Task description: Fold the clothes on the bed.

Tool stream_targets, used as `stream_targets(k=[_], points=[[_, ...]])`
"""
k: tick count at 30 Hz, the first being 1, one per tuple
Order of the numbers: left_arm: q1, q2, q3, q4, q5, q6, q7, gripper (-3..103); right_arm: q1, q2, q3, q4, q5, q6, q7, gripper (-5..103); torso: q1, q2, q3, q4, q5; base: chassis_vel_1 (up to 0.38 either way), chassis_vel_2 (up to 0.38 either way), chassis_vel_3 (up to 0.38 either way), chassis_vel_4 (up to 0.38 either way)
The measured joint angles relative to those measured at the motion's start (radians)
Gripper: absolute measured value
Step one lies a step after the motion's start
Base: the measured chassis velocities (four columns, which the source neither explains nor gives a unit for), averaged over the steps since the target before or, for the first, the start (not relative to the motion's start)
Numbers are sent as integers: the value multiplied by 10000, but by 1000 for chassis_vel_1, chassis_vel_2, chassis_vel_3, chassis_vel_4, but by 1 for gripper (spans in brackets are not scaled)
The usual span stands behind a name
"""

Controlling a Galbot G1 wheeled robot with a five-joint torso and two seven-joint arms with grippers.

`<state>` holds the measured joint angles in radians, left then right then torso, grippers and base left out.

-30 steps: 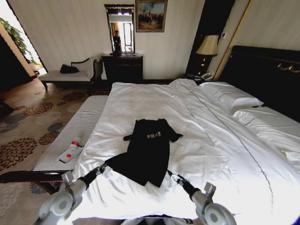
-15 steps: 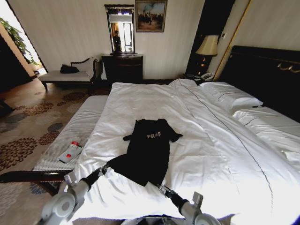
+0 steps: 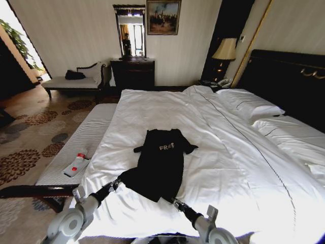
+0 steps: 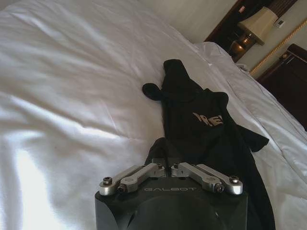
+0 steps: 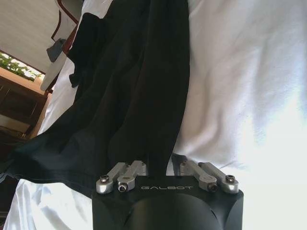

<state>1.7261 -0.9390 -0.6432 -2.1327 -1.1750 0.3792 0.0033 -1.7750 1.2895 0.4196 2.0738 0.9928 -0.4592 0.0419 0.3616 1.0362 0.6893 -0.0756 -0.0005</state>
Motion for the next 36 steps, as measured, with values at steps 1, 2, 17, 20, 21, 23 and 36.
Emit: stream_targets(k=[1,2,17,20,21,23,36], points=[[0,0,0,0,0,0,0,1,0,0,0,0,0,0,0,29,0,0,0,0,0,0,0,0,0],[3,1,-8,0,0,1,0,1,-10,1,0,9,1,0,1,24,0,0,0,0,0,0,0,0,0],[61,-132,58,-31,141,-34,14,1,-165,71,78,292,7,-11,91,0,0,0,0,0,0,0,0,0,0],[63,-139,61,-55,153,-46,16,1,-254,9,202,464,42,-10,118,0,0,0,0,0,0,0,0,0,0],[64,-146,62,-66,168,-57,16,1,-307,-43,280,562,78,-10,141,0,0,0,0,0,1,0,0,0,0],[91,-167,63,-108,179,-71,19,1,-426,-231,535,792,186,-10,191,0,0,0,0,0,0,0,0,0,0],[552,-375,-54,-400,579,-212,148,1,-1412,-1034,2195,1672,621,-83,311,0,0,0,0,-1,1,0,0,0,0]])
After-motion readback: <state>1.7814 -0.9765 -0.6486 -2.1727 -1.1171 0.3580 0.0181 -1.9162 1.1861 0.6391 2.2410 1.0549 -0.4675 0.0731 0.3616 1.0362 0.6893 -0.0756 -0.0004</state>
